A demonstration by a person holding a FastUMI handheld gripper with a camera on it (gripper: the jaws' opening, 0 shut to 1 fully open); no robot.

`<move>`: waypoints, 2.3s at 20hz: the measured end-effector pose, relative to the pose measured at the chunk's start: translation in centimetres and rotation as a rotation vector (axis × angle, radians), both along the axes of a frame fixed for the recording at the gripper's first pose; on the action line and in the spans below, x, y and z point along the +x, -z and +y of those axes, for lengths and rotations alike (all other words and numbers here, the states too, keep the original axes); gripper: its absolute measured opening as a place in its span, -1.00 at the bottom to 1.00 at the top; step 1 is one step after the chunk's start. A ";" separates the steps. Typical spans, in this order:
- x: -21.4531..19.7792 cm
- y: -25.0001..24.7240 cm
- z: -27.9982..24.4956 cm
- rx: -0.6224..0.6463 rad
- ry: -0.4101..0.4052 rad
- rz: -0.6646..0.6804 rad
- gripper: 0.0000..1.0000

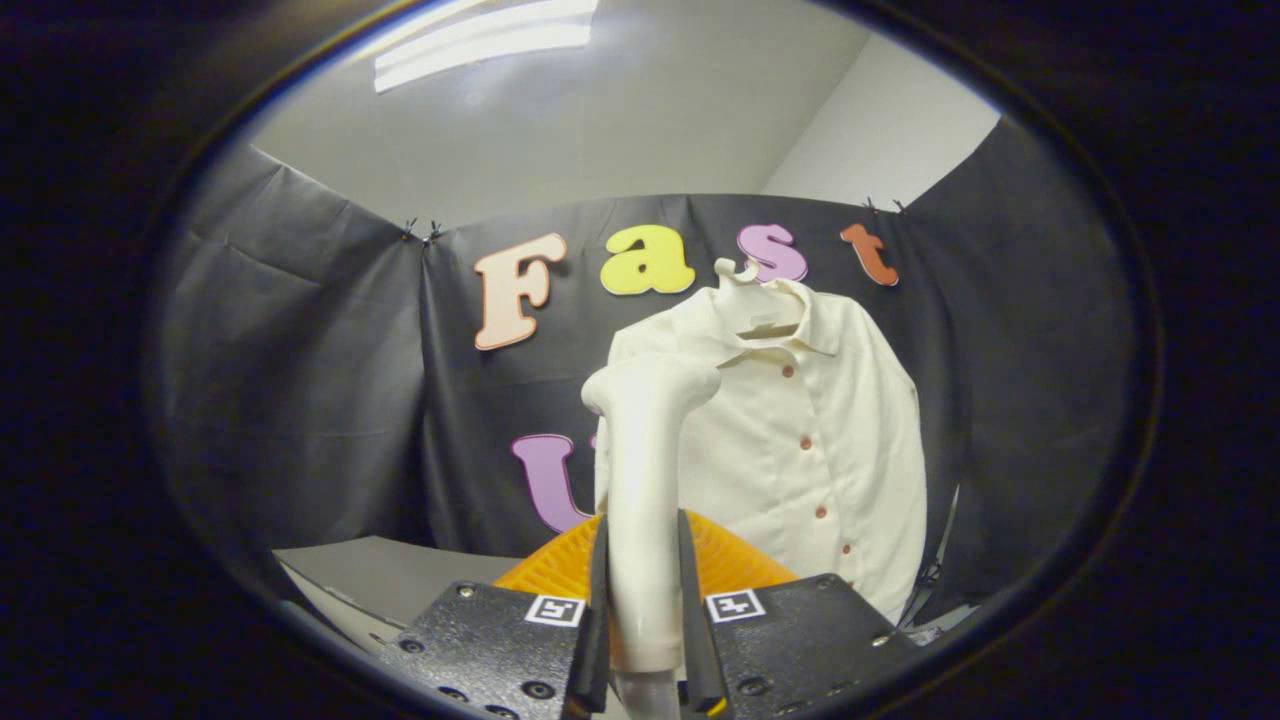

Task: Iron the clothes twice with a garment steamer, once on the left side and once on the right side.

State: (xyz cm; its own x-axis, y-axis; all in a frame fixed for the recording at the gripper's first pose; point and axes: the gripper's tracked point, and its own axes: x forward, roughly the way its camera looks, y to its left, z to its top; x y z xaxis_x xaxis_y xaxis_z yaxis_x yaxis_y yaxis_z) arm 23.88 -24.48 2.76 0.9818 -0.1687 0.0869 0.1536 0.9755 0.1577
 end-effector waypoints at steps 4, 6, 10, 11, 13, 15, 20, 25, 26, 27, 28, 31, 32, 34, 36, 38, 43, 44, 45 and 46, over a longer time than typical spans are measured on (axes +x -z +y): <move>2.7 1.3 -2.4 0.007 0.023 0.001 -0.40; 3.9 1.6 -3.3 0.003 0.027 -0.005 -0.40; 5.4 3.5 -5.2 0.020 0.068 0.008 -0.40; 5.5 3.9 -5.1 0.046 0.057 0.005 -0.40; 5.5 4.7 -5.0 0.100 0.040 -0.003 -0.40; 5.4 5.7 -5.1 0.136 0.029 0.001 -0.40; 3.2 10.0 -5.5 0.160 0.042 0.054 -0.40; 1.2 15.2 -5.7 0.226 0.039 0.115 -0.40; 1.0 16.3 -5.7 0.234 0.042 0.131 -0.40; 0.6 17.0 -5.8 0.236 0.044 0.142 -0.40; 0.2 17.9 -5.7 0.238 0.043 0.151 -0.40; -0.8 20.5 -5.3 0.252 0.040 0.186 -0.40; -1.2 21.4 -5.2 0.255 0.040 0.199 -0.40; -2.0 23.5 -4.8 0.269 0.037 0.228 -0.40; -2.7 25.1 -4.5 0.278 0.035 0.246 -0.40; -3.2 26.6 -4.3 0.287 0.031 0.267 -0.39; -4.6 29.0 -4.2 0.310 0.034 0.301 -0.40; -4.9 29.3 -4.2 0.307 0.040 0.305 -0.40; -5.0 29.7 -4.2 0.306 0.041 0.318 -0.40; -5.3 30.1 -4.1 0.305 0.043 0.330 -0.40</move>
